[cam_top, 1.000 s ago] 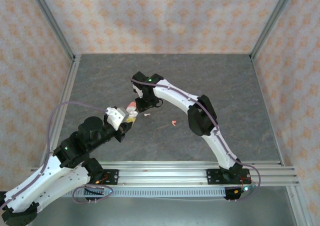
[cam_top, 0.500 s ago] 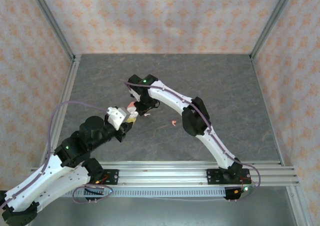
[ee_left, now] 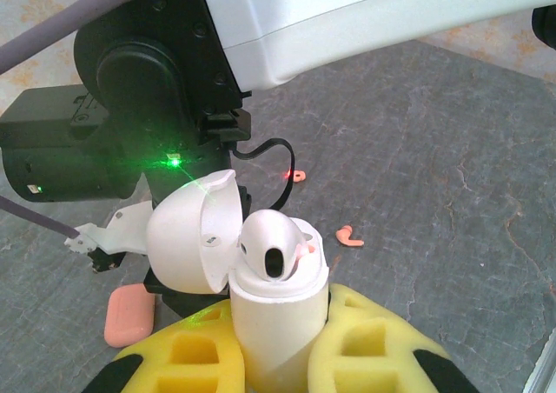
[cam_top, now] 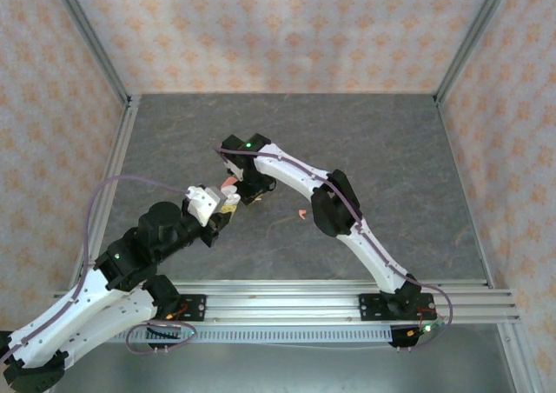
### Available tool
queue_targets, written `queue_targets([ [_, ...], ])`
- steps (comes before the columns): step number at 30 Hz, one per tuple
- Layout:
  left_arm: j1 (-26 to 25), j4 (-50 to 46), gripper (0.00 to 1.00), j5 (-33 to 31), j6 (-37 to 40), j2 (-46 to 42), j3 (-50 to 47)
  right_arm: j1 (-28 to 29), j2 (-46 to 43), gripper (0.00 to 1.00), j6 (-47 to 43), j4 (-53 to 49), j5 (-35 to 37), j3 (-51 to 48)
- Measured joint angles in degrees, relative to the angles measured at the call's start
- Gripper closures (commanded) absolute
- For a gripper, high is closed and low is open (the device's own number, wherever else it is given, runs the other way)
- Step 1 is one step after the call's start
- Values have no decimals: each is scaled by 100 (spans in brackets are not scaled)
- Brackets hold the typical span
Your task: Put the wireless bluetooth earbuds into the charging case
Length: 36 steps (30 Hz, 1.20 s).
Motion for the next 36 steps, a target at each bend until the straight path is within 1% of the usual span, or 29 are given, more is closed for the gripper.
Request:
queue_targets([
  [17,0,-17,100,-2,-2,-138,0,22,168,68,20,4,186,68],
  [21,0,-17,100,-2,-2,-138,0,22,186,70,31,-7,221,92],
  [24,0,-20,100,-2,-2,-138,0,24,197,69,92,-24,251,118],
  [28,0,-20,100,-2,-4,-138,0,39,275,65,243,-105,308,295],
  [36,0,-20,100,-2,-70,-138,0,48,337,66,417,-98,317,400],
])
